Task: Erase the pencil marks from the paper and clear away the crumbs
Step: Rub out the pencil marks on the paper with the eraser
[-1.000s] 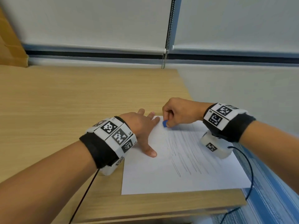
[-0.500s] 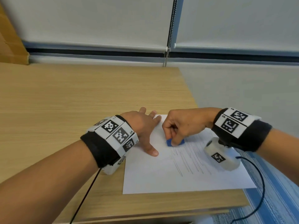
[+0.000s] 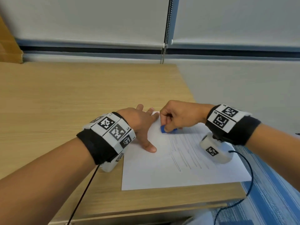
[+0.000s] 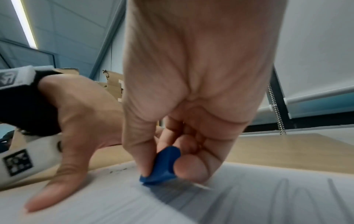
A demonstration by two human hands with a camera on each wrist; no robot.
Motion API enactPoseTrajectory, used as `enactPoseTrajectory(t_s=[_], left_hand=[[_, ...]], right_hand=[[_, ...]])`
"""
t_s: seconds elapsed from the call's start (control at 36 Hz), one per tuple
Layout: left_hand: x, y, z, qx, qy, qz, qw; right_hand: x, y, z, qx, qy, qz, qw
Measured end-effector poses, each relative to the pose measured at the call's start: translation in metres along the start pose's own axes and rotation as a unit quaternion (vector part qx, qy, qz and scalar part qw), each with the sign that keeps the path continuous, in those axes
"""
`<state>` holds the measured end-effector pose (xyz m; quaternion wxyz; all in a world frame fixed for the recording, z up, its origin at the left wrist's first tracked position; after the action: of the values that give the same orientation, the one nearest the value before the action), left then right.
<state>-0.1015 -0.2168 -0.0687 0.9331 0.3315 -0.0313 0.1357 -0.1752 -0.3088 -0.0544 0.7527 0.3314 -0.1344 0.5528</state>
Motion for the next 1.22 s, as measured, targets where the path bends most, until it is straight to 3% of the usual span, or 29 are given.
enactPoseTrajectory(t_s=[0.17, 0.33, 0.47, 0.61, 0.67, 0.81, 0.94, 1.0, 1.11, 1.22], left_hand=[[-0.001, 0.001, 0.001, 0.0, -0.012, 0.001, 1.0], [0.0, -0.001, 0.0, 0.002, -0.009, 0.003, 1.0], [-0.001, 0.0, 0.001, 0.0, -0.015, 0.005, 1.0], [0.0, 0.0, 0.001, -0.001, -0.016, 0.006, 1.0], [0.0, 0.0, 0.001, 0.0, -0.015, 0.005, 1.0], [-0.002, 0.0, 0.001, -0.003, -0.02, 0.006, 1.0], [-0.002, 0.002, 0.002, 0.001, -0.02, 0.01, 1.0], [-0.001, 0.002, 0.002, 0.0, -0.019, 0.008, 1.0], [-0.001, 0.002, 0.001, -0.003, -0.019, 0.004, 1.0], [-0.002, 0.002, 0.002, 0.001, -0.022, 0.006, 1.0]], right_hand=[[0.005, 0.012, -0.016, 0.148, 0.012, -0.01, 0.989], [0.0, 0.005, -0.003, 0.01, -0.028, 0.004, 1.0], [-0.001, 0.017, -0.013, 0.111, -0.021, -0.004, 0.994], [-0.002, 0.013, -0.002, 0.035, -0.053, -0.016, 0.998], [-0.004, 0.018, -0.007, 0.037, -0.067, -0.016, 0.997], [0.0, 0.039, -0.032, 0.17, -0.052, -0.018, 0.984], [0.0, 0.032, -0.016, 0.04, -0.066, 0.003, 0.997], [0.0, 0.035, -0.021, 0.054, -0.07, 0.01, 0.996], [0.006, 0.042, -0.03, 0.159, -0.034, 0.004, 0.987], [0.009, 0.031, -0.018, 0.052, -0.045, 0.012, 0.998]])
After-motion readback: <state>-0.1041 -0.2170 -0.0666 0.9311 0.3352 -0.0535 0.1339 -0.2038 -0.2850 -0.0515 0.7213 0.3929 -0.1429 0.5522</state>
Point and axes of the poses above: each hand's wrist, its own y-axis away from the middle knuckle, its own z-axis out of the back of the hand, x = y × z, the point moved 5 cm from there along -y, towards the middle knuckle
